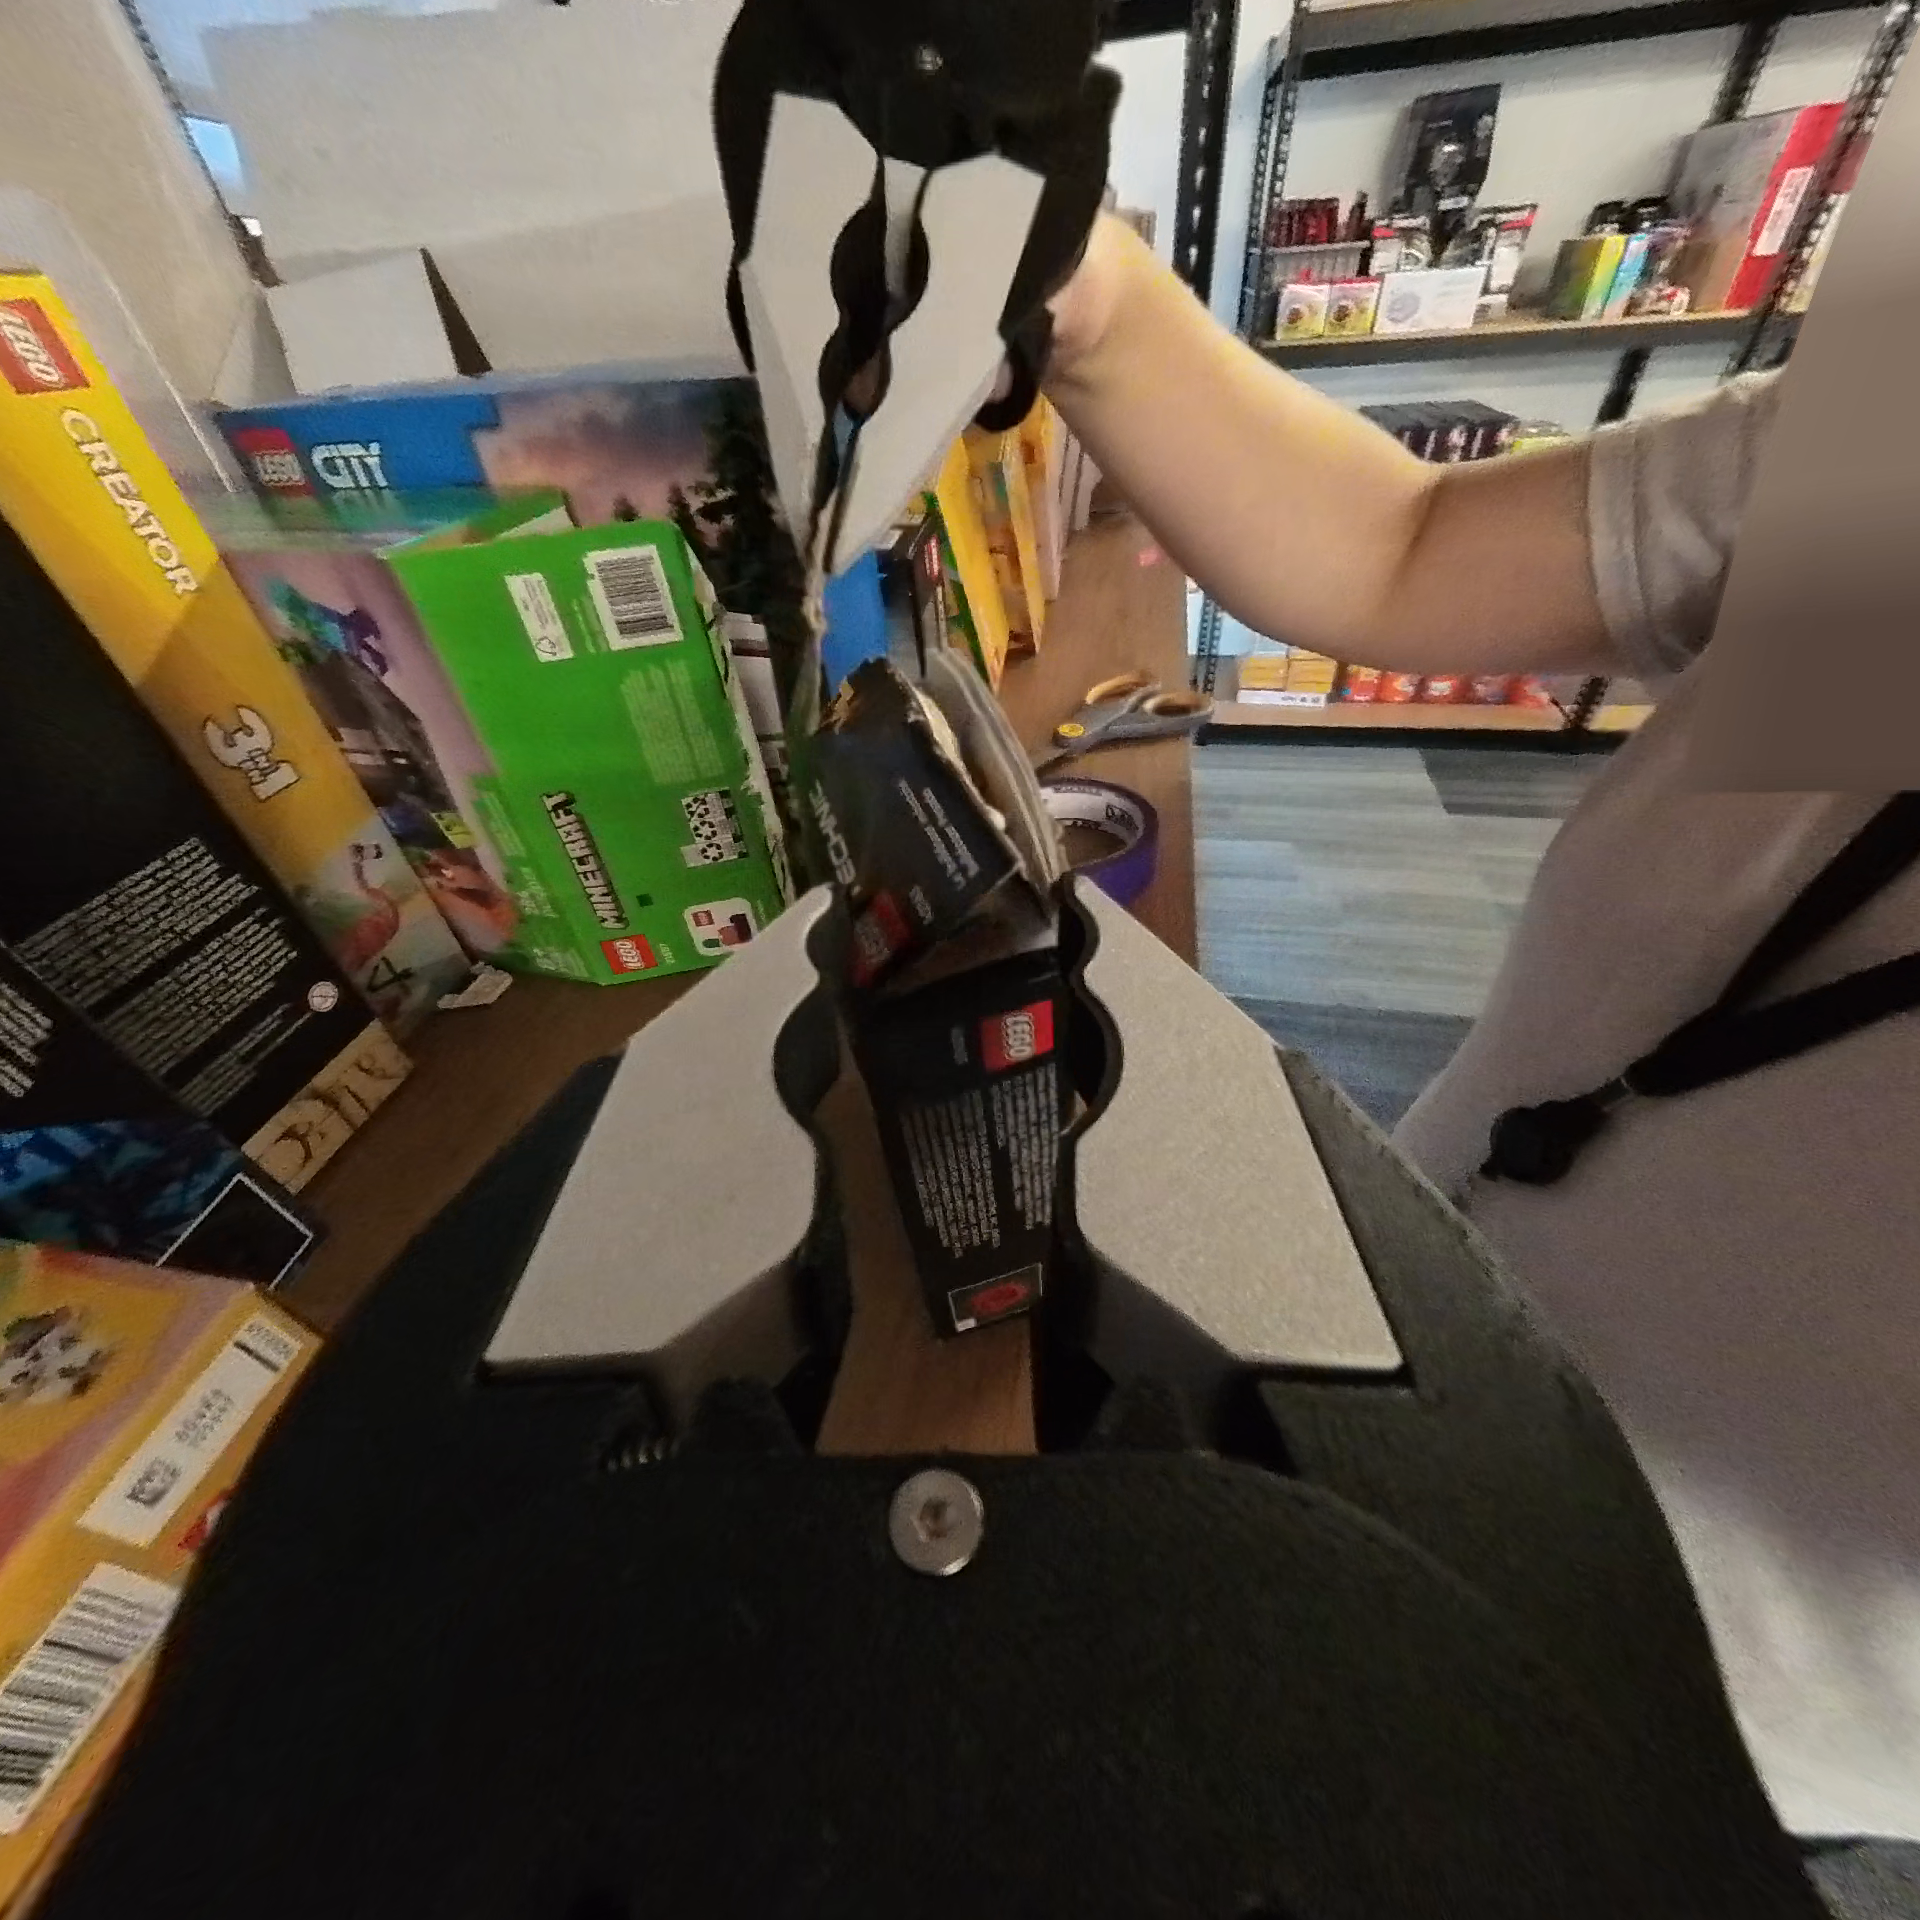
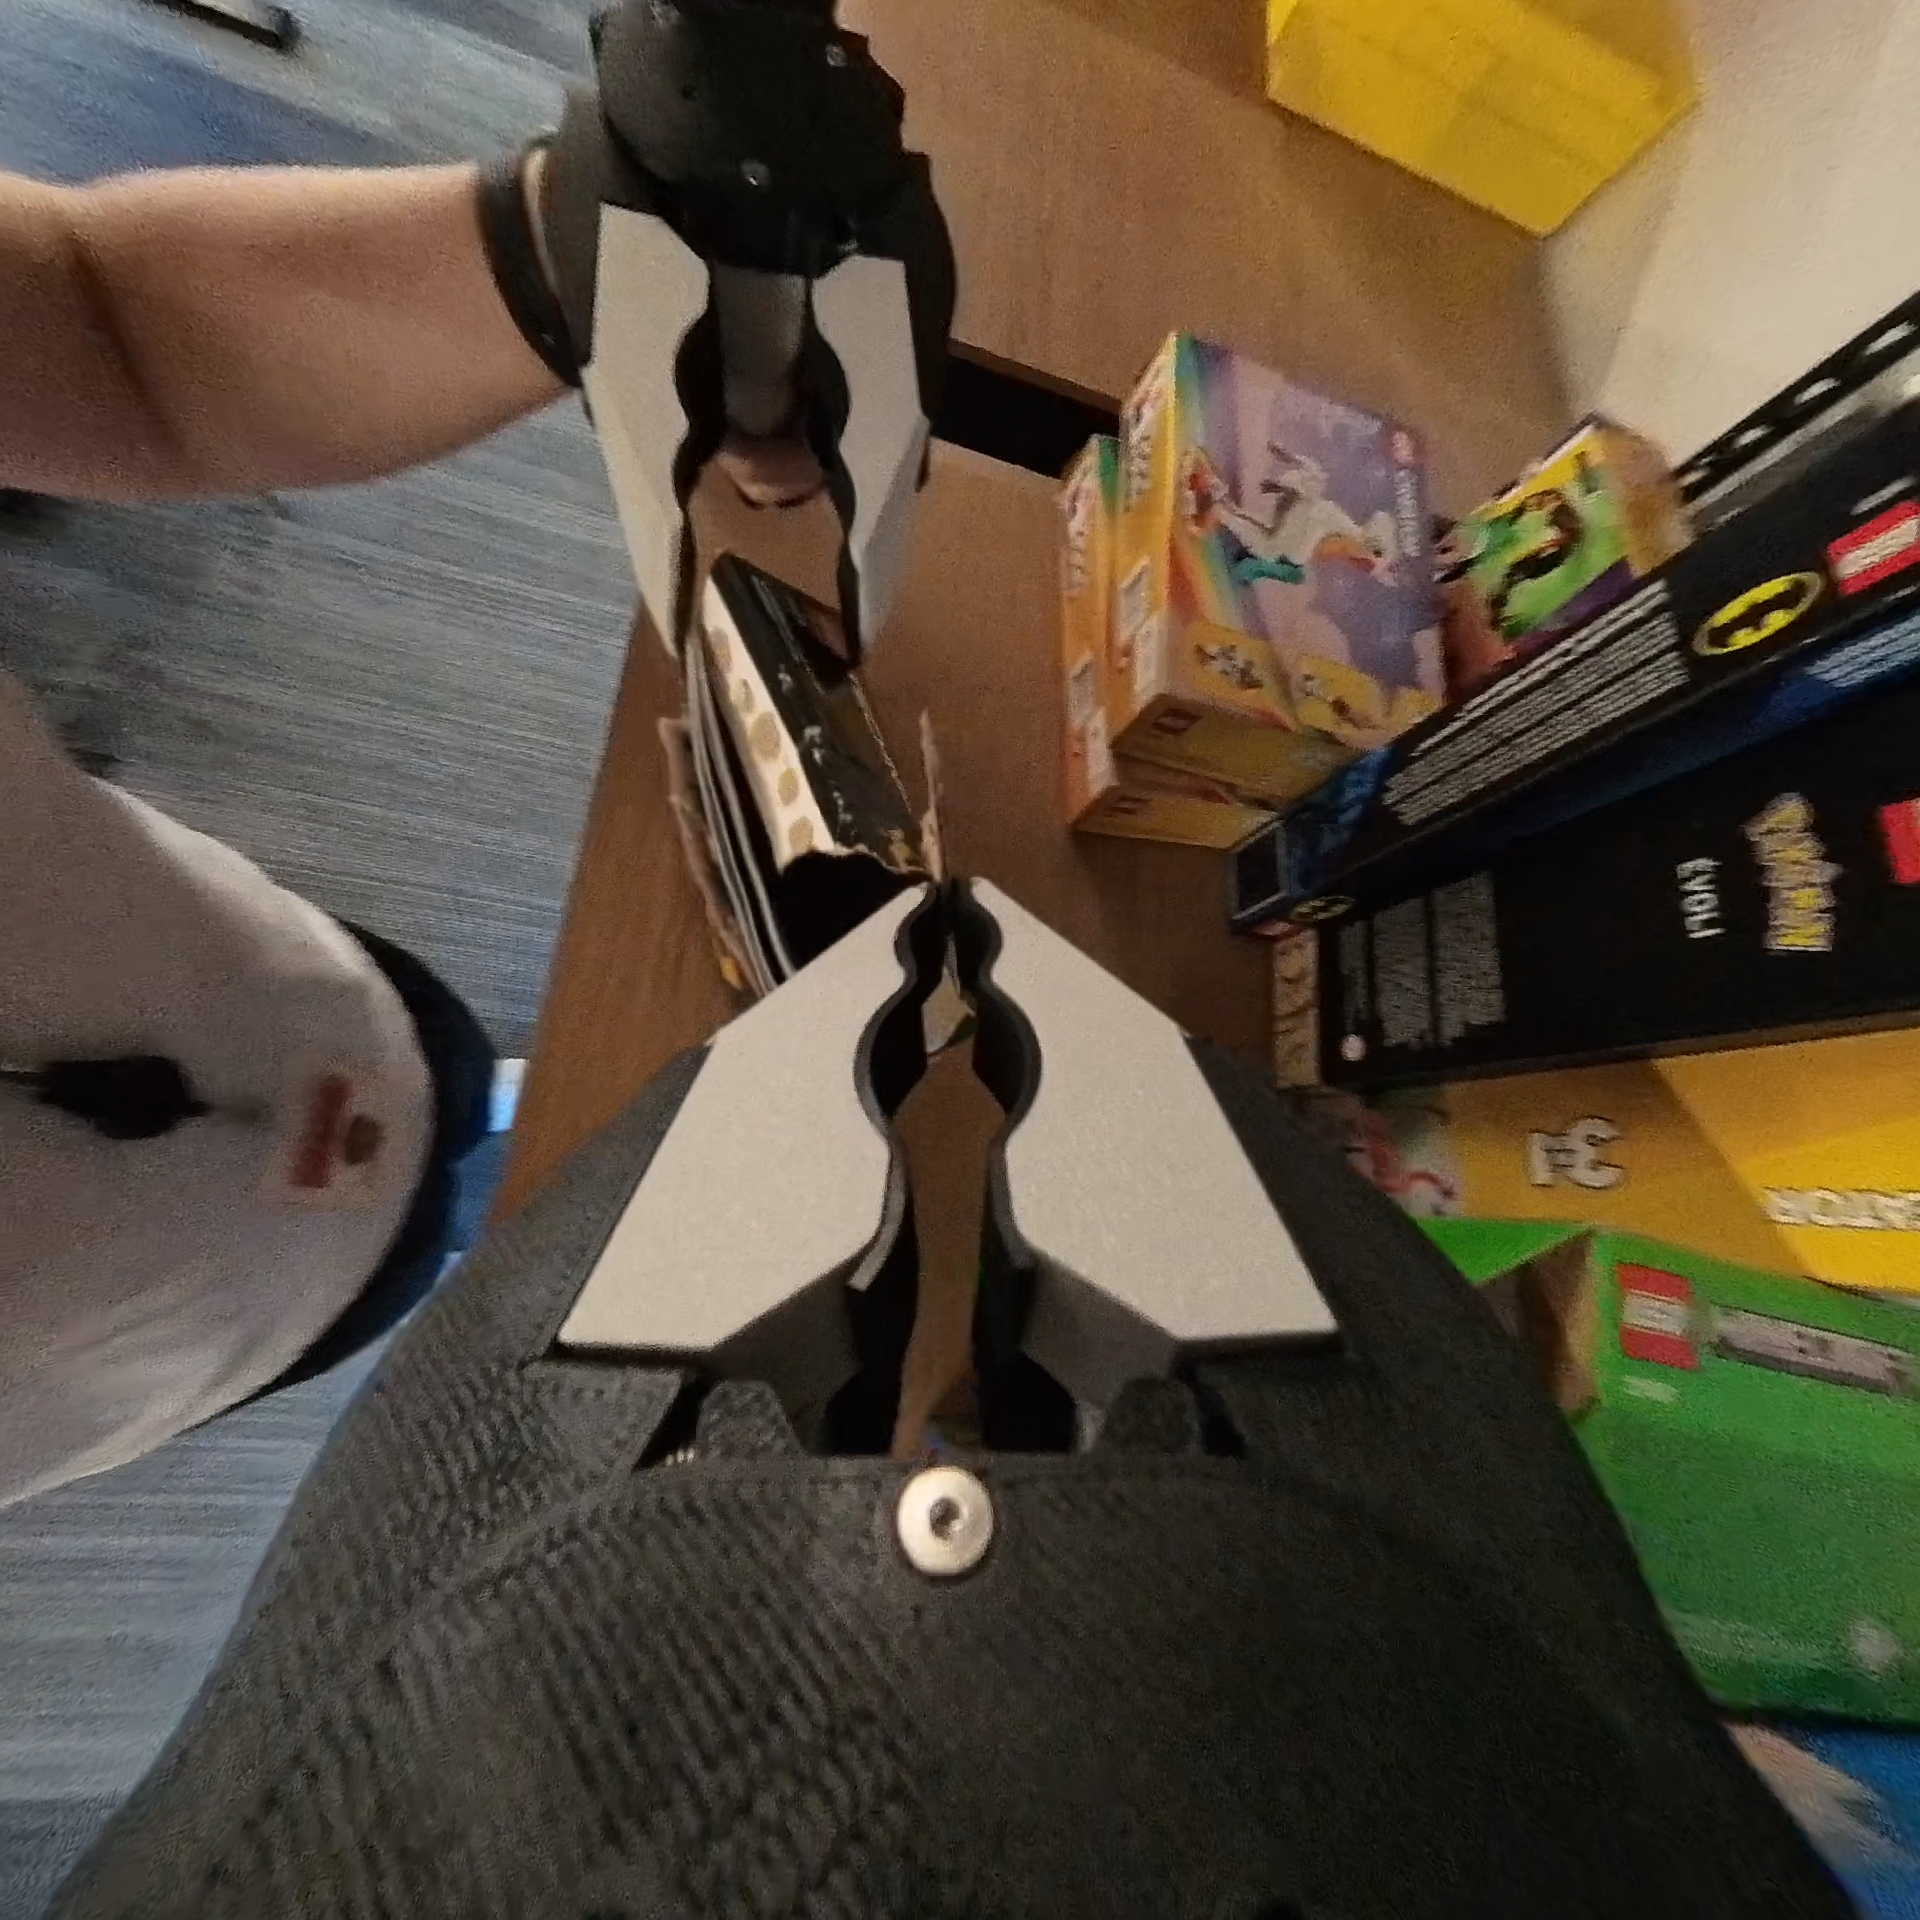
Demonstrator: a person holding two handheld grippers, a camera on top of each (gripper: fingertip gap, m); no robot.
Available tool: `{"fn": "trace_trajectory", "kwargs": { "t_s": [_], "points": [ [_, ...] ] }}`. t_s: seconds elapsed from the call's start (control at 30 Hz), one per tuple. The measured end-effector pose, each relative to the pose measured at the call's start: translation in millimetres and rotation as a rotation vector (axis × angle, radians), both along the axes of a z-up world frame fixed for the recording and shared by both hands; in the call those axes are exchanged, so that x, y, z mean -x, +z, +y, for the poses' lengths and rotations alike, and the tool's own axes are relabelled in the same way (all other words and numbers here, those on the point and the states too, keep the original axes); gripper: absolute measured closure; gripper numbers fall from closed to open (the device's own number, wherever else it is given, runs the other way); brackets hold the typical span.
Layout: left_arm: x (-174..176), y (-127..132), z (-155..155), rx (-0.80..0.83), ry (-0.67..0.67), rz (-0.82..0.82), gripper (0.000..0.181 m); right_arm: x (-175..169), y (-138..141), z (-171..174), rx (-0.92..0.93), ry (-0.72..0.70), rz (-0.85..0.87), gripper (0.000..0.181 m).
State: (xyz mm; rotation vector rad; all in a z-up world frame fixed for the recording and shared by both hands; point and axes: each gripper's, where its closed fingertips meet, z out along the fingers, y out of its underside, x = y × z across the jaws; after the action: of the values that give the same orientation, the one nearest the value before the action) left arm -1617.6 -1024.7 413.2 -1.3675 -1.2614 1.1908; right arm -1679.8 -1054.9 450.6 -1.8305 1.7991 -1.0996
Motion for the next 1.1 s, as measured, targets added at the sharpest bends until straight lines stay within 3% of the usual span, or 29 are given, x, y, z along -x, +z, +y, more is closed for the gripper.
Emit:
{"fn": "trace_trajectory", "kwargs": {
  "t_s": [0.2,0.5,0.63,0.73,0.83,0.9,1.1],
  "points": [
    [-0.6,2.5,3.9,-0.051,-0.091,-0.015,0.151,-0.1,-0.8,5.8,-0.187,0.008,-0.005,0.181],
    [0.8,5.9,12.3,-0.137,-0.081,0.055,0.152,2.1,0.5,18.1,-0.082,0.06,-0.053,0.181],
    [3.7,17.4,21.0,-0.185,-0.128,0.118,0.164,6.2,7.3,21.1,0.029,0.068,-0.068,0.18],
    [9.6,17.1,12.2,-0.166,-0.056,0.112,0.166,13.5,3.9,17.1,0.054,0.033,-0.066,0.18],
    [11.9,17.6,6.7,-0.177,-0.009,0.122,0.168,15.1,3.0,10.2,0.036,-0.036,-0.136,0.177],
    [12.2,18.1,2.8,-0.216,0.019,0.133,0.169,15.9,7.9,5.7,-0.012,-0.154,-0.24,0.151],
    [10.4,21.5,3.5,-0.357,0.091,0.19,0.171,35.8,3.7,18.4,-0.054,-0.471,-0.411,0.143]
  ]
}}
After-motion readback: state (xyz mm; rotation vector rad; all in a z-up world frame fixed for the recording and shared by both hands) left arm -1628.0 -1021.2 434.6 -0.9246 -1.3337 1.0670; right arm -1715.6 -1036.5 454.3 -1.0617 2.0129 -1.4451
